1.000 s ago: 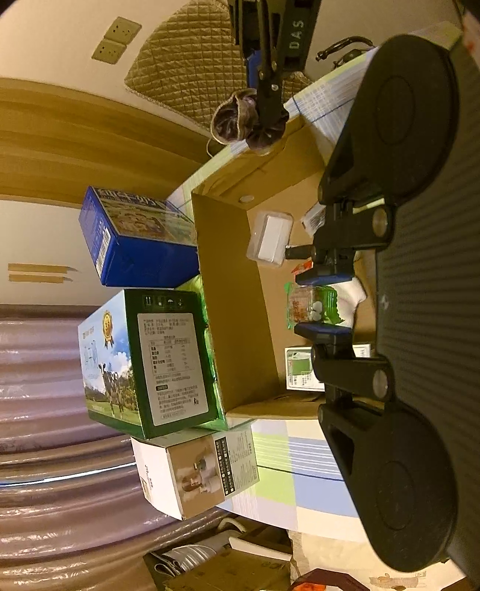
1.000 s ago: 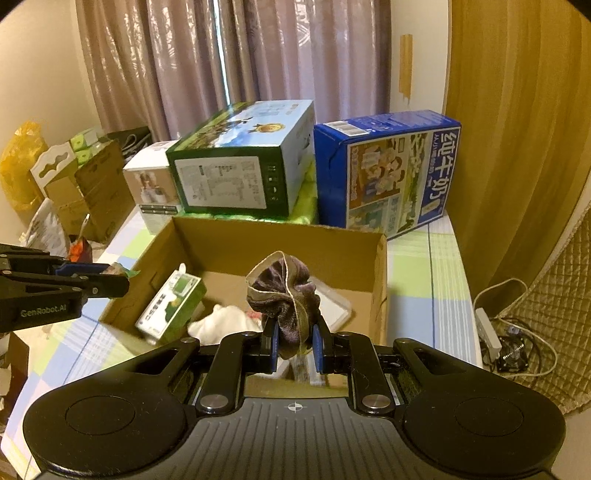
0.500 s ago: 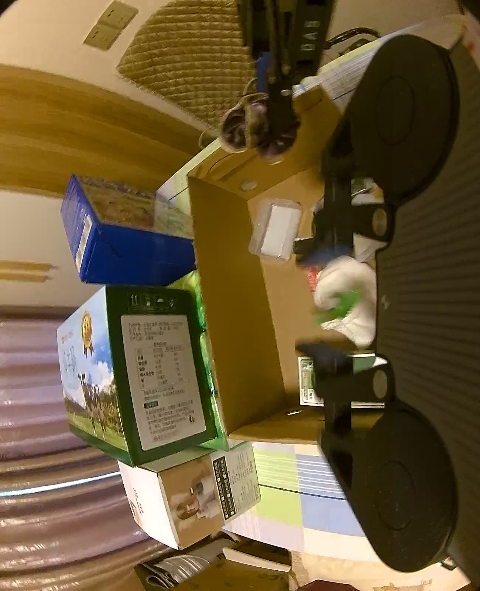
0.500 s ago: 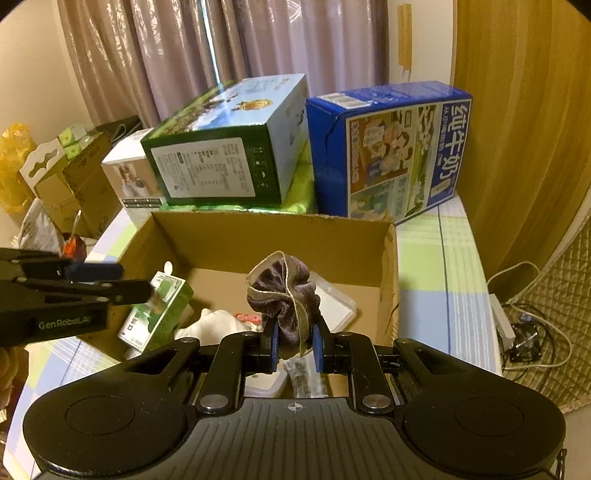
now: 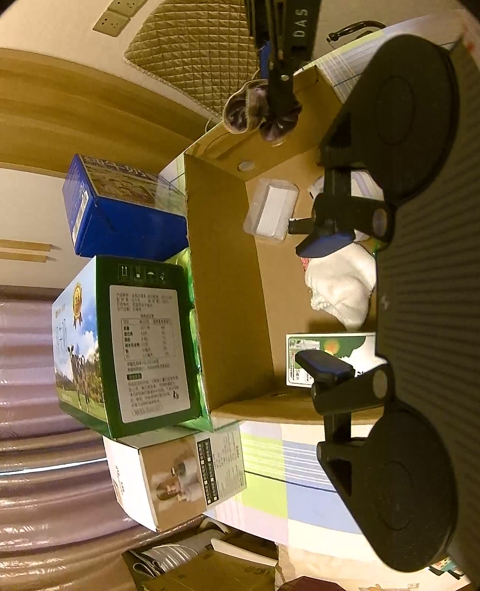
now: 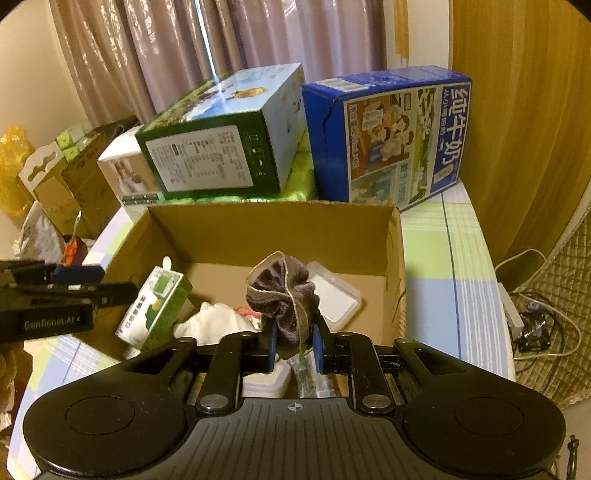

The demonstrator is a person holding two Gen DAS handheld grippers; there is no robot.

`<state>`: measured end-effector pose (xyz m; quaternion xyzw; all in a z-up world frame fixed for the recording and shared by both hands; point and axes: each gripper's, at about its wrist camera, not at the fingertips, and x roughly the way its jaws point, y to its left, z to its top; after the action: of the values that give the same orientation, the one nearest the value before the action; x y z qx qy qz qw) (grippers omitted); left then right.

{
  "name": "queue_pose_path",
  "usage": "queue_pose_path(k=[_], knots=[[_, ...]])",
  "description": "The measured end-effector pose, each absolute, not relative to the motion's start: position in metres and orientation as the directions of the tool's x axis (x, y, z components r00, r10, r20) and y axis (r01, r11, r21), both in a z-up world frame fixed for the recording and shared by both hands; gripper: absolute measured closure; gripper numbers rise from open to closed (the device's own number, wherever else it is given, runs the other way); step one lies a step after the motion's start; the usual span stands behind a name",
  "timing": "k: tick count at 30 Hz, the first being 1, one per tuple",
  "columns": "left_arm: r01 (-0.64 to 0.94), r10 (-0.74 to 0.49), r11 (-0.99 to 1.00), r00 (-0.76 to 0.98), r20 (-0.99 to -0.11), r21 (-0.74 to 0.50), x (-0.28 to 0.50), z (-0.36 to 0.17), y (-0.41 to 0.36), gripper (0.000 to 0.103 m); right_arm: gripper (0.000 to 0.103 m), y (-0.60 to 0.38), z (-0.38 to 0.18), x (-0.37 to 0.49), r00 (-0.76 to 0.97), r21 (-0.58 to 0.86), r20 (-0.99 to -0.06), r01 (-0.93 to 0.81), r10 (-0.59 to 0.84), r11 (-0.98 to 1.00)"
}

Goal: Organize objects
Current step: 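Lower both items into the box and open both grippers, then withdraw both tools from the box back over the table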

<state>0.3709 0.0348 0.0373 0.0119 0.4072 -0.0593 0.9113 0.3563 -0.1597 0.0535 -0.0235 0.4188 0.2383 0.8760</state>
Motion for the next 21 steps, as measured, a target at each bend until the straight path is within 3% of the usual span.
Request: queue_pose_path(k=[1, 4, 11, 21], knots=[[0.115, -0.097, 0.993, 0.663, -0.742, -0.027, 0.369, 0.037, 0.036, 0.049, 0.085, -0.159, 0.054, 0.358, 0.539, 0.169, -0.735, -0.440, 0.410, 0.882], [0.110, -0.081, 0.994, 0.676, -0.733, -0.008, 0.363, 0.039, 0.037, 0.032, 0.042, -0.164, 0.057, 0.361, 0.555, 0.223, -0.707, -0.412, 0.438, 0.883], [0.092, -0.067, 0.996, 0.712, -0.699, -0.002, 0.343, 0.045, 0.043, 0.020, 0.037, -0.179, 0.061, 0.352, 0.574, 0.245, -0.693, -0.382, 0.437, 0.891], [0.043, -0.057, 0.998, 0.722, -0.690, -0.038, 0.292, 0.053, 0.048, 0.007, 0.020, -0.203, 0.067, 0.299, 0.567, 0.270, -0.700, -0.354, 0.435, 0.896]])
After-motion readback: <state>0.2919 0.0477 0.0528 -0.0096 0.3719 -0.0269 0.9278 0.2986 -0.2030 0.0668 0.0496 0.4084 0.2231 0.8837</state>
